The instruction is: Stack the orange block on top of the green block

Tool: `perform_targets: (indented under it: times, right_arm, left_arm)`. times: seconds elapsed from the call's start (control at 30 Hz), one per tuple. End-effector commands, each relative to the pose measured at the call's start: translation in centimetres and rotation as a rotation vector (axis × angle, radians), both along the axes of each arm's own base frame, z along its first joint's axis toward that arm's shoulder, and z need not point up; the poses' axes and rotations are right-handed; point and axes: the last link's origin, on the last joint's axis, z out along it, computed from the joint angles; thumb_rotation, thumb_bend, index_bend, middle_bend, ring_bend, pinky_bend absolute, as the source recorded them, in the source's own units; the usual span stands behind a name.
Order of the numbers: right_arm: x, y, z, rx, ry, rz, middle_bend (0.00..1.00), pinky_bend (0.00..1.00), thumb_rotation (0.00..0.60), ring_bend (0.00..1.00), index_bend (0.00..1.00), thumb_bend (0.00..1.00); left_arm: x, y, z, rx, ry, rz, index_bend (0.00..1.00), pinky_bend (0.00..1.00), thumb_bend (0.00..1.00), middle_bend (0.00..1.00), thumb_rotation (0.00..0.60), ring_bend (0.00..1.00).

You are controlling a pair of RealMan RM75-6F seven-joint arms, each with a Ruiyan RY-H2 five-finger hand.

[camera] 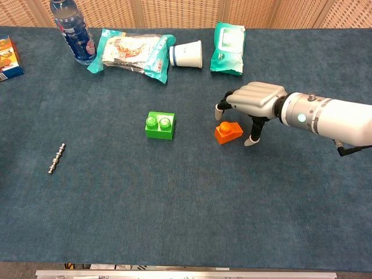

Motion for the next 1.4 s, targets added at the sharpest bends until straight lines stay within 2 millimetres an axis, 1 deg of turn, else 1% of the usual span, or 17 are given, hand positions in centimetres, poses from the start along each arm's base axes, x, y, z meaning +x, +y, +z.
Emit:
perform_targets:
  times: [0.03, 0.3, 0.43, 0.67, 0.77, 0.93, 1.07, 1.17, 1.4]
  right_arm:
    - [0.2, -0.1, -0.2, -0.005, 0.001, 0.006, 0.27, 0.25, 0.6, 0.13, 0.31, 0.12]
    - [0.5, -0.3, -1.0, -0.009, 0.016, 0.016, 0.28, 0.25, 0.6, 0.13, 0.35, 0.12]
    - [0.5, -0.3, -1.3, -0.015, 0.023, 0.021, 0.29, 0.25, 0.6, 0.14, 0.38, 0.18]
    - [0.6, -0.5, -1.7, -0.024, 0.041, 0.035, 0.3, 0.25, 0.6, 0.14, 0.4, 0.19]
    - [0.7, -0.4, -1.9, -0.025, 0.042, 0.039, 0.3, 0.25, 0.6, 0.15, 0.42, 0.21]
    - [0.9, -0.3, -2.3, -0.026, 0.044, 0.052, 0.32, 0.25, 0.6, 0.16, 0.47, 0.28]
    - [1.1, -0.3, -2.3, -0.037, 0.035, 0.056, 0.34, 0.26, 0.6, 0.18, 0.52, 0.3]
    - [1.5, -0.2, -2.2, -0.042, 0.015, 0.055, 0.35, 0.27, 0.6, 0.19, 0.53, 0.31]
    - [3.7, 0.6, -1.3, -0.025, -0.065, 0.07, 0.36, 0.28, 0.6, 0.19, 0.54, 0.31]
  left_arm:
    - [0.0, 0.0, 0.1, 0.003, 0.0, 0.001, 0.28, 0.26, 0.16, 0.34, 0.6, 0.28]
    - [-0.1, 0.0, 0.1, 0.004, -0.001, 0.002, 0.28, 0.26, 0.16, 0.34, 0.6, 0.28]
    - [-0.2, -0.1, 0.2, 0.006, -0.003, 0.004, 0.28, 0.26, 0.16, 0.34, 0.6, 0.28]
    - [-0.3, -0.1, 0.2, 0.007, -0.004, 0.007, 0.28, 0.26, 0.16, 0.34, 0.6, 0.28]
    - [-0.4, -0.1, 0.2, 0.008, -0.003, 0.008, 0.28, 0.26, 0.16, 0.34, 0.6, 0.28]
    - [-0.4, -0.1, 0.3, 0.009, -0.005, 0.008, 0.28, 0.26, 0.16, 0.34, 0.6, 0.28]
    - [-0.5, -0.2, 0.4, 0.011, -0.008, 0.011, 0.28, 0.26, 0.16, 0.34, 0.6, 0.28]
    - [-0.6, -0.3, 0.5, 0.011, -0.008, 0.014, 0.28, 0.26, 0.16, 0.34, 0.6, 0.28]
    - [-0.5, -0.2, 0.5, 0.012, -0.008, 0.009, 0.28, 0.26, 0.16, 0.34, 0.6, 0.28]
